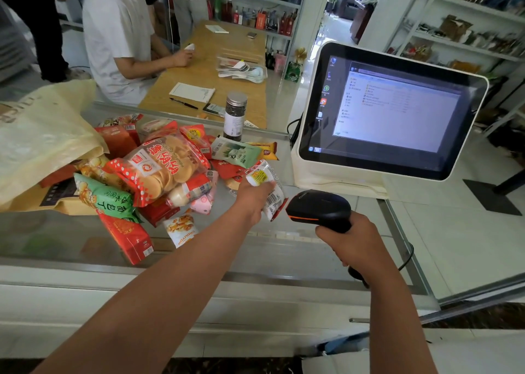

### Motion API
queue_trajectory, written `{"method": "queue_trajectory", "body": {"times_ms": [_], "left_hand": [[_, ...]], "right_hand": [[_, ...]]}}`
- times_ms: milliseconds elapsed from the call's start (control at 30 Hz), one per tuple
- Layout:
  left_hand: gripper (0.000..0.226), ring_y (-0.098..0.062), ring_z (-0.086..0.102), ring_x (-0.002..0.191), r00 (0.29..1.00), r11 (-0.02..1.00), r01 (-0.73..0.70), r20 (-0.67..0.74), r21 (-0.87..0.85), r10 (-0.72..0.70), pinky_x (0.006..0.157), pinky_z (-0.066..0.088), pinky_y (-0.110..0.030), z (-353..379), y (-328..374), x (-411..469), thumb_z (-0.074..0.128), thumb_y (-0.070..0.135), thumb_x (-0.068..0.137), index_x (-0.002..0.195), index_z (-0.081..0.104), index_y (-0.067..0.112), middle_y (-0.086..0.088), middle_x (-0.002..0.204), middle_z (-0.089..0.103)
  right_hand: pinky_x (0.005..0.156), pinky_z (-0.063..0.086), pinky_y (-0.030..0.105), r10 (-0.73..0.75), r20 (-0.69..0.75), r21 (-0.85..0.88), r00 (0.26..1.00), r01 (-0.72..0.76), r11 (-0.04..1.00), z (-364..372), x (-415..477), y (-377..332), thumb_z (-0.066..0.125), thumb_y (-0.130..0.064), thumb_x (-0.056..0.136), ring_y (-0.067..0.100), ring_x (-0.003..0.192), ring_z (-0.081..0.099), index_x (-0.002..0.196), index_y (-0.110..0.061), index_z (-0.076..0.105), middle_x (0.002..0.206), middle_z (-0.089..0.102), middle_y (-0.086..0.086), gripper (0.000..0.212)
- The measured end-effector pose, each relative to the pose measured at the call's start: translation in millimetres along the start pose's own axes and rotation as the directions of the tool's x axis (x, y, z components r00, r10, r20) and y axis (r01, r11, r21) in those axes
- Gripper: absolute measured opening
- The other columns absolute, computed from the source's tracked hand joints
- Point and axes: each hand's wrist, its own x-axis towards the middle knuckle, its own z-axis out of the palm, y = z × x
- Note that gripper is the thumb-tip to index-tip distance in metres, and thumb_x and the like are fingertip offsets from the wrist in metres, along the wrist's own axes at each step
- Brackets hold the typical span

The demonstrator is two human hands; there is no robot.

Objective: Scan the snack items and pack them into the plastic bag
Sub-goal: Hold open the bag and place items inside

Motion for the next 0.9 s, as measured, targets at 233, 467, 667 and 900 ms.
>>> {"method": "queue_trajectory", "body": {"times_ms": [233,467,667,900], "left_hand": [[0.043,-0.03,0.058,0.117,1.0,1.0,0.004,0.003,-0.001,-0.004,0.08,0.051,-0.037,-0.4,0.8,-2.2,0.063,0.003,0.09,0.13,0.05,0.015,-0.004,0.116,0.06],[0.046,-0.029,0.056,0.118,1.0,1.0,-0.018,0.008,-0.002,0.018,0.087,0.049,-0.04,-0.5,0.7,-1.6,0.063,0.002,0.09,0.132,0.049,0.014,-0.006,0.124,0.059],[0.046,-0.03,0.056,0.119,1.0,1.0,-0.013,0.003,0.007,0.013,0.087,0.049,-0.041,-0.9,2.7,-0.7,0.064,0.003,0.09,0.132,0.049,0.015,-0.008,0.128,0.059],[0.05,-0.03,0.056,0.119,1.0,1.0,0.0,-0.009,0.024,0.0,0.086,0.05,-0.042,-0.3,4.2,0.0,0.065,0.004,0.089,0.134,0.047,0.017,-0.007,0.13,0.058]], "right_hand": [[0.039,0.039,0.014,0.006,0.007,-0.004,1.0,-0.006,1.0,-1.0,-0.6,-1.3,0.067,-0.017,0.08,0.01,0.05,0.051,0.083,-0.024,0.06,0.058,0.056,-0.001,0.01],[0.042,0.039,0.014,-0.01,0.021,-0.006,1.0,0.01,1.0,0.3,-0.9,-2.4,0.067,-0.018,0.08,0.009,0.053,0.052,0.081,-0.028,0.058,0.06,0.056,-0.001,0.013],[0.044,0.041,0.017,-0.003,0.023,0.007,1.0,0.003,1.0,-0.6,-0.6,-3.6,0.067,-0.017,0.08,0.01,0.052,0.052,0.082,-0.027,0.059,0.061,0.057,0.001,0.013],[0.042,0.04,0.016,0.007,0.018,0.008,1.0,-0.007,1.0,-2.5,-0.4,-7.5,0.066,-0.017,0.081,0.01,0.053,0.052,0.084,-0.026,0.058,0.061,0.056,0.0,0.013]]}}
